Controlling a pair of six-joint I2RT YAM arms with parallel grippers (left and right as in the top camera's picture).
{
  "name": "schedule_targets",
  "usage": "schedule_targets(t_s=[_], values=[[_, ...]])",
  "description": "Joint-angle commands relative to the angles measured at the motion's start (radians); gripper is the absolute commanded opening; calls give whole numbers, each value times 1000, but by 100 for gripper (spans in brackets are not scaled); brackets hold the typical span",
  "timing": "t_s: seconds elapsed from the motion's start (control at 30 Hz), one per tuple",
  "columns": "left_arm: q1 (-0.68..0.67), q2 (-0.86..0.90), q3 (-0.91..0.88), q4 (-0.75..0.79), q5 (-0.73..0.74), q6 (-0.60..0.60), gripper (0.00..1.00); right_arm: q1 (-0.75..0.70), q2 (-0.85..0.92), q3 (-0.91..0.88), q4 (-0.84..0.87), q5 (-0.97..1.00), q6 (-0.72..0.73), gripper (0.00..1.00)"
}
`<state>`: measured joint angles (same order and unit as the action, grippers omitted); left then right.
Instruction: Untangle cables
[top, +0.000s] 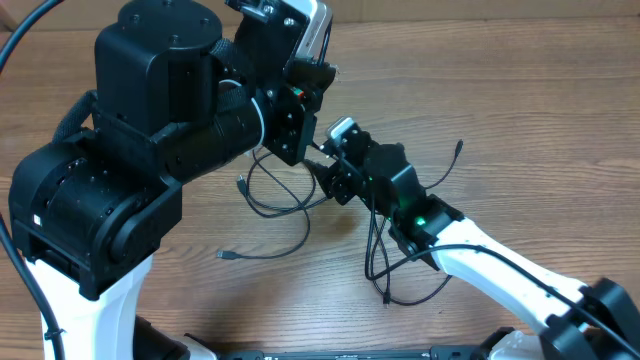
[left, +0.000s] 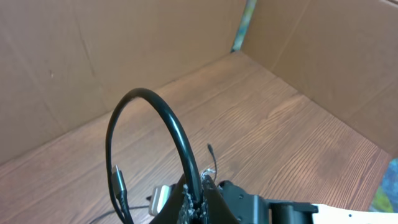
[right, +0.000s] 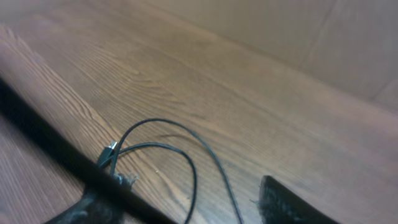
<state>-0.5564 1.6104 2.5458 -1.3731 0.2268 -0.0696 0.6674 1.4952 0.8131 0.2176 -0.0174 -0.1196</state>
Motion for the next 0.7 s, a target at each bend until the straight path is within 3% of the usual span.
schedule_targets(t_s=[0.0,0.03,0.1,0.13,0.43,0.5,0.53,0.6,0.67], values=[[-5,-24,3,-21,-55,26,4,0,6,7,25,16,22,51],[-5,-26,3,-33,-93,26,4,0,-5,9,19,16,47,43],[-5,-27,3,-62,-170,25,4,0,-41,14,-6,16,86,13],[-5,-27,3,-75,-201,24,4,0,-65,14,-21,16,98,4],[-5,0,1,-156,-235,20,5,-2,-464,14,-334,-10,161,4],[-5,20,1,-179,-234,3,9,-2,-568,14,-406,-10,206,4],[-5,35,1,-194,-234,-12,18,-2,-619,14,-438,-10,219,4],[-5,65,1,-222,-233,-38,54,-2,-718,14,-491,-10,233,4],[-5,97,1,-249,-229,-51,76,-2,-813,14,-533,-5,263,4]])
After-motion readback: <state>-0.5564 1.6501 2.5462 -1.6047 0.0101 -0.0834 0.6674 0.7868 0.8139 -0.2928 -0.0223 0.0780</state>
